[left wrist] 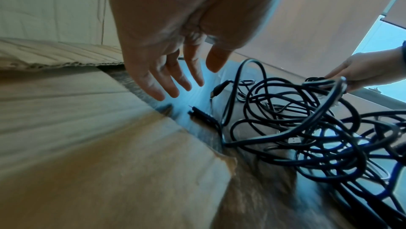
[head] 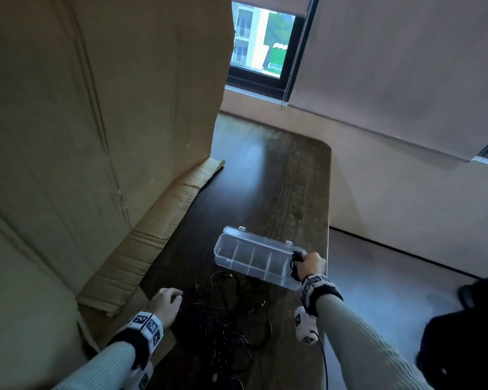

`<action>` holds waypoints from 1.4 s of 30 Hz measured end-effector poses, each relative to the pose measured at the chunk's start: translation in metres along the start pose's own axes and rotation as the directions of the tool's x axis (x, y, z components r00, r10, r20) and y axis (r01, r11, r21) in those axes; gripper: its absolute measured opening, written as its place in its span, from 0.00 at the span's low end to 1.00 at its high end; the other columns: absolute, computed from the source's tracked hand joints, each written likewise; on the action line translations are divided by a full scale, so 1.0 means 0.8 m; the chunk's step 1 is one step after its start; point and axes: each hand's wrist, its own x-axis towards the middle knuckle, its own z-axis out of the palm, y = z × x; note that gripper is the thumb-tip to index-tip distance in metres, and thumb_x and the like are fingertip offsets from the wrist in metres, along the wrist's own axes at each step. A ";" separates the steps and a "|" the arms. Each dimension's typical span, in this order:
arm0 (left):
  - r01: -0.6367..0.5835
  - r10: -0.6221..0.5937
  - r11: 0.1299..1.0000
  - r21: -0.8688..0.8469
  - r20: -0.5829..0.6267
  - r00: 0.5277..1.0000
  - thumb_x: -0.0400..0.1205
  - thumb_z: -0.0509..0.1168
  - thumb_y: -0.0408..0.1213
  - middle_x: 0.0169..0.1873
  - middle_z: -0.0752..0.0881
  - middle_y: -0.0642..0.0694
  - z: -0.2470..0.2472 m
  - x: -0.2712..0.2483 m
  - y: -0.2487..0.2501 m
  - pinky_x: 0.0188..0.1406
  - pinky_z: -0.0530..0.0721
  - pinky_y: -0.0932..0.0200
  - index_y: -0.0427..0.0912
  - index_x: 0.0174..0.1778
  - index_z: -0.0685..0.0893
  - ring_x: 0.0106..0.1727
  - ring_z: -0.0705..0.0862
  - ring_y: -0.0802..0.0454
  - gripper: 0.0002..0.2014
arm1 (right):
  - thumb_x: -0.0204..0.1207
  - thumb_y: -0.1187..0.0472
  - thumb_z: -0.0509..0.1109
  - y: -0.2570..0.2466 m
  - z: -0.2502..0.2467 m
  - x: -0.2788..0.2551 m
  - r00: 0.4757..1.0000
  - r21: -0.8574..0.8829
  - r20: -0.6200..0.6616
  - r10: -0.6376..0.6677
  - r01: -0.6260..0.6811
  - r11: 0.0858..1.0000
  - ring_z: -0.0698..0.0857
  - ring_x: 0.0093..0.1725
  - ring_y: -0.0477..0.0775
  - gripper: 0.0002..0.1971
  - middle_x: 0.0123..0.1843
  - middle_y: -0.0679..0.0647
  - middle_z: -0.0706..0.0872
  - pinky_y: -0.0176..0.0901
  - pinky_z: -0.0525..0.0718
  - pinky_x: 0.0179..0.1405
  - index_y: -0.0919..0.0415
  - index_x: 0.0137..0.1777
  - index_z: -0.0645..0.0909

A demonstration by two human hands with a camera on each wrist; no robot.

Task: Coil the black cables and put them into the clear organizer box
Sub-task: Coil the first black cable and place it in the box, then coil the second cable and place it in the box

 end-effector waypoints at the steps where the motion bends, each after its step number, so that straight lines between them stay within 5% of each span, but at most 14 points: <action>1: 0.011 -0.011 1.000 -0.012 0.007 1.000 0.85 0.60 0.37 0.63 0.79 0.42 0.001 0.001 -0.003 0.61 0.77 0.55 0.42 0.60 0.84 0.61 0.80 0.45 0.12 | 0.79 0.65 0.65 -0.001 0.002 -0.003 1.000 -0.042 0.003 -0.020 0.021 0.999 0.88 0.50 0.67 0.12 0.50 0.69 0.88 0.48 0.85 0.45 0.73 0.52 0.86; 8: 0.064 -0.063 0.996 -0.063 0.018 0.998 0.84 0.61 0.37 0.62 0.79 0.43 0.007 0.012 -0.014 0.61 0.79 0.53 0.43 0.58 0.84 0.60 0.81 0.46 0.10 | 0.82 0.71 0.58 0.002 0.012 -0.010 0.993 -0.287 0.040 -0.110 0.117 0.951 0.87 0.55 0.68 0.13 0.55 0.68 0.87 0.54 0.87 0.52 0.73 0.56 0.83; 14: 0.074 -0.071 0.993 -0.087 0.035 0.997 0.84 0.61 0.36 0.61 0.78 0.45 0.011 0.012 -0.022 0.63 0.78 0.53 0.44 0.57 0.84 0.61 0.80 0.47 0.10 | 0.79 0.62 0.59 0.013 0.035 -0.018 0.976 -0.591 -0.030 -0.217 0.157 0.791 0.85 0.54 0.53 0.14 0.51 0.50 0.90 0.52 0.69 0.66 0.52 0.48 0.87; 18: 0.070 -0.067 0.994 -0.089 0.032 0.997 0.83 0.62 0.36 0.62 0.79 0.45 0.012 0.011 -0.029 0.65 0.77 0.55 0.44 0.57 0.85 0.62 0.79 0.48 0.10 | 0.78 0.56 0.65 0.013 0.029 -0.010 0.960 -0.736 0.100 -0.262 0.249 0.630 0.66 0.72 0.58 0.13 0.71 0.54 0.72 0.54 0.66 0.68 0.50 0.60 0.85; 24: 0.065 -0.062 0.993 -0.103 0.033 0.998 0.83 0.62 0.34 0.61 0.79 0.43 0.012 0.016 -0.033 0.63 0.77 0.54 0.42 0.56 0.86 0.61 0.80 0.47 0.09 | 0.79 0.42 0.61 0.038 0.019 -0.001 0.949 -0.492 0.278 -0.147 0.272 0.827 0.61 0.75 0.60 0.27 0.74 0.55 0.62 0.59 0.61 0.76 0.56 0.73 0.73; 27: 0.079 -0.077 0.989 -0.129 0.020 0.997 0.82 0.63 0.32 0.61 0.79 0.39 0.013 0.019 -0.037 0.63 0.78 0.51 0.38 0.55 0.86 0.60 0.80 0.44 0.10 | 0.76 0.37 0.66 0.042 0.011 0.007 0.946 -0.516 0.280 -0.165 0.293 0.805 0.56 0.77 0.61 0.28 0.77 0.55 0.58 0.64 0.59 0.77 0.50 0.72 0.75; 30: 0.097 -0.100 0.981 -0.169 -0.009 0.995 0.82 0.63 0.27 0.60 0.79 0.34 0.016 0.020 -0.035 0.61 0.77 0.52 0.31 0.55 0.86 0.58 0.81 0.41 0.10 | 0.72 0.35 0.70 0.039 0.003 0.022 0.936 -0.556 0.341 -0.093 0.280 0.782 0.42 0.83 0.66 0.29 0.84 0.56 0.46 0.77 0.46 0.77 0.49 0.69 0.79; 34: 0.104 -0.108 0.974 -0.202 -0.010 0.994 0.82 0.62 0.26 0.59 0.79 0.34 0.016 0.016 -0.029 0.55 0.75 0.58 0.29 0.56 0.85 0.52 0.79 0.47 0.10 | 0.71 0.35 0.71 0.033 0.011 0.035 0.931 -0.643 0.364 0.008 0.245 0.725 0.35 0.84 0.67 0.31 0.87 0.57 0.40 0.84 0.40 0.74 0.50 0.71 0.78; 38: 0.096 -0.094 0.971 -0.218 0.020 0.995 0.82 0.62 0.28 0.58 0.80 0.35 0.012 0.011 -0.027 0.59 0.76 0.55 0.33 0.56 0.86 0.57 0.80 0.45 0.10 | 0.70 0.36 0.72 0.031 0.021 0.043 0.933 -0.636 0.359 0.023 0.226 0.738 0.41 0.85 0.64 0.41 0.87 0.56 0.49 0.83 0.43 0.75 0.49 0.81 0.63; 42: 0.081 -0.065 0.970 -0.231 0.076 0.995 0.82 0.63 0.31 0.56 0.83 0.40 0.005 0.004 -0.030 0.63 0.79 0.51 0.41 0.52 0.86 0.59 0.81 0.46 0.08 | 0.73 0.41 0.71 0.032 0.015 0.019 0.969 -0.543 0.221 -0.114 0.220 0.810 0.60 0.80 0.62 0.27 0.77 0.57 0.69 0.77 0.54 0.77 0.50 0.70 0.78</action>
